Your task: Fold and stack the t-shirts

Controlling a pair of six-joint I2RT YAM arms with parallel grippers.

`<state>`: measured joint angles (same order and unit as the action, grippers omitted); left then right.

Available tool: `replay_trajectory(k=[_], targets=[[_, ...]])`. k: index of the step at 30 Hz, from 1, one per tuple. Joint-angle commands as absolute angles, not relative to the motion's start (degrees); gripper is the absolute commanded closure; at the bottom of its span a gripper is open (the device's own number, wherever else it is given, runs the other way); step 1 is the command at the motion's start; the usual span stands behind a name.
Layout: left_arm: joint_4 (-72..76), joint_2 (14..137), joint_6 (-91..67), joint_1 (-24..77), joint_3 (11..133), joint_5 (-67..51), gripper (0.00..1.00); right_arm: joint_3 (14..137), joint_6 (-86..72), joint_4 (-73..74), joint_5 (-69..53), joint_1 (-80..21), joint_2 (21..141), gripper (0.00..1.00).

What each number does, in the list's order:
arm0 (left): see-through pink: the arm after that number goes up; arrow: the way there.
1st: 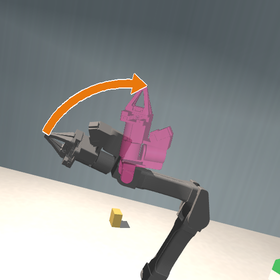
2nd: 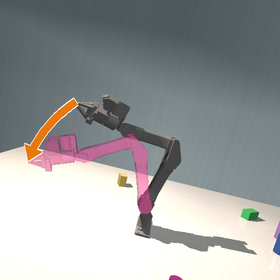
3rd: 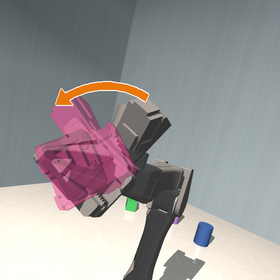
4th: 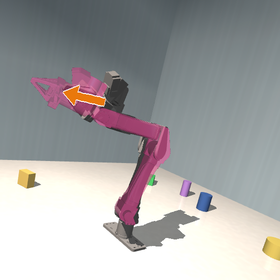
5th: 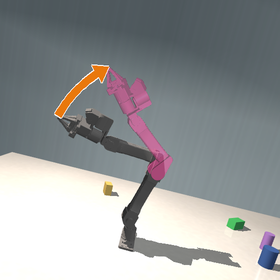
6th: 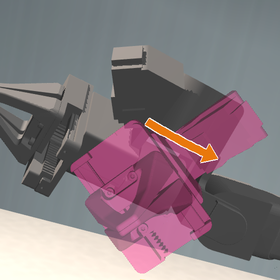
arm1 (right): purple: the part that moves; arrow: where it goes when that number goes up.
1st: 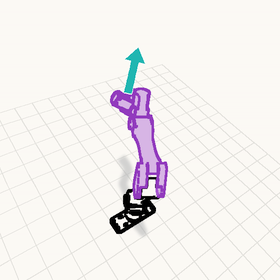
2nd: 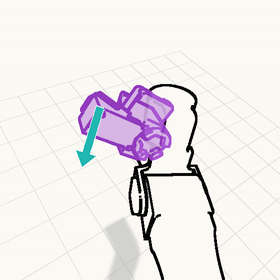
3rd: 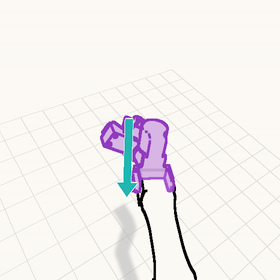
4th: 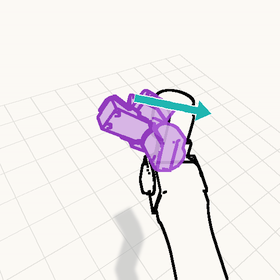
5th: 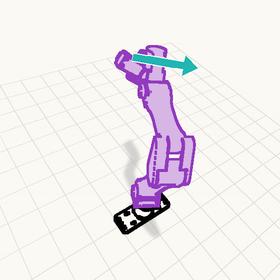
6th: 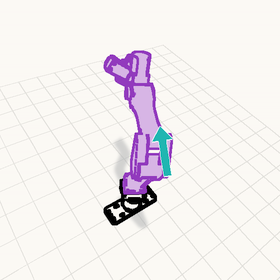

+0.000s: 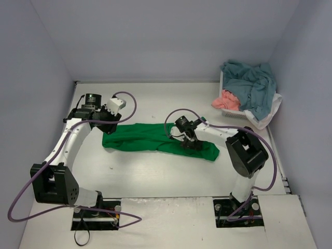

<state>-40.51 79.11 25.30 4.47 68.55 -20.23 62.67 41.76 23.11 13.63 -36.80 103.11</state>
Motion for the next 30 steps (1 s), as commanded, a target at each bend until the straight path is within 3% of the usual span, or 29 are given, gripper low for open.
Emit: replay_trajectory(k=[1, 18, 30], targets=[[-40.6, 76.9, 25.2, 5.2, 70.2, -20.0, 0.63, 62.8, 41.8, 24.3, 17.2, -36.8, 103.5, 0.46], [-38.4, 80.4, 24.9, 7.5, 69.2, -18.1, 0.63, 81.0, 38.9, 24.2, 12.5, -33.3, 98.1, 0.46], [-38.8, 80.7, 25.0, 8.0, 70.2, -17.8, 0.63, 77.5, 38.5, 24.2, 10.4, -33.3, 98.3, 0.49]])
